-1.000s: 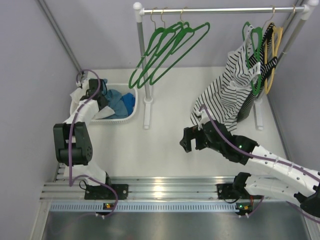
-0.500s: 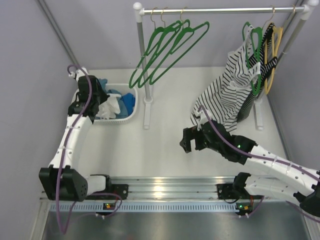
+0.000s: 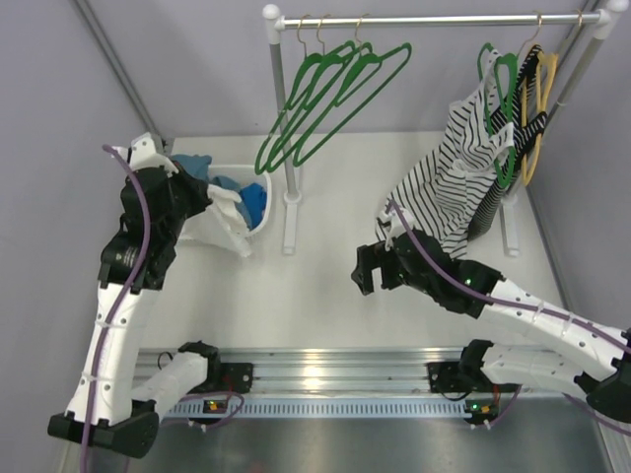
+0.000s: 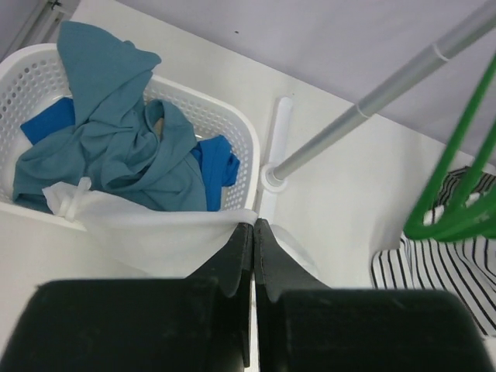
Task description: Place the tank top on the hanger
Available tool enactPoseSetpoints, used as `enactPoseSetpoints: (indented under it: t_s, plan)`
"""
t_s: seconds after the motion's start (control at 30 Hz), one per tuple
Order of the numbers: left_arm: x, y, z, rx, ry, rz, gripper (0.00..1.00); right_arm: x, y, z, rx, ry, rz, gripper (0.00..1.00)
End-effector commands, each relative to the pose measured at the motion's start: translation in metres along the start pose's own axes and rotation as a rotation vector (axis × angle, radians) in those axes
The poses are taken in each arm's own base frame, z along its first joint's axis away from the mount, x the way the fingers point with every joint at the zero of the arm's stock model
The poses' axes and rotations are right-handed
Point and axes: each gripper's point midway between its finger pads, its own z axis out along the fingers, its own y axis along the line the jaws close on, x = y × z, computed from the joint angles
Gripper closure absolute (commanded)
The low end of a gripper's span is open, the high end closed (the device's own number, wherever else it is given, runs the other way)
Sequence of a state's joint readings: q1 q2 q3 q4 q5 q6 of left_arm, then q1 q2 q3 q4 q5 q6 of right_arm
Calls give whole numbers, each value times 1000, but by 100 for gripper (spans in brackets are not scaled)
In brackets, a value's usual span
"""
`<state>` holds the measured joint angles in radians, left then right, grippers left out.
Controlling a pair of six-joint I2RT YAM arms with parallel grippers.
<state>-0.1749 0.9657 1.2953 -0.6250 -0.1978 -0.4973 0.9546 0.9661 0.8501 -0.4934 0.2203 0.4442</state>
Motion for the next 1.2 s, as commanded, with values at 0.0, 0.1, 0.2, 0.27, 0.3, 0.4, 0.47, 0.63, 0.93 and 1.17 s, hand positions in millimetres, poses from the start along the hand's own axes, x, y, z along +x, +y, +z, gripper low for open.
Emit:
enactPoseSetpoints:
  t_s: [0.0, 0.1, 0.2, 0.27, 0.3, 0.4, 0.47, 0.63, 0.93, 1.17]
  plan:
    - [-27, -22, -35, 99, -62, 10, 100, -26, 9, -5, -13, -63, -11, 0]
    - [-49, -37, -60, 178, -108, -1, 100, -29, 9, -5, -10, -64, -15, 0]
    - [-57, -48, -74, 238, -125, -3, 100, -31, 10, -5, -7, -66, -18, 0]
    - [-68, -54, -88, 276, -156, -3, 100, -33, 11, -5, -8, -67, -18, 0]
    - [-76, -57, -97, 295, -179, -5, 100, -32, 10, -5, -4, -67, -15, 0]
    - [-85, -67, -113, 353, -197, -8, 100, -33, 10, -6, -5, -68, -15, 0]
    - [-83, -77, -121, 416, -179, -3, 100, -33, 9, -6, -2, -70, -13, 0]
    - [-54, -81, -110, 467, -97, 3, 100, -31, 7, -11, -8, -88, 7, 0]
    - [30, -63, -76, 481, 64, -86, 100, -22, -7, -23, 30, -99, 30, 0]
    - [77, -62, -57, 463, 110, -158, 100, -18, -14, -28, 48, -105, 41, 0]
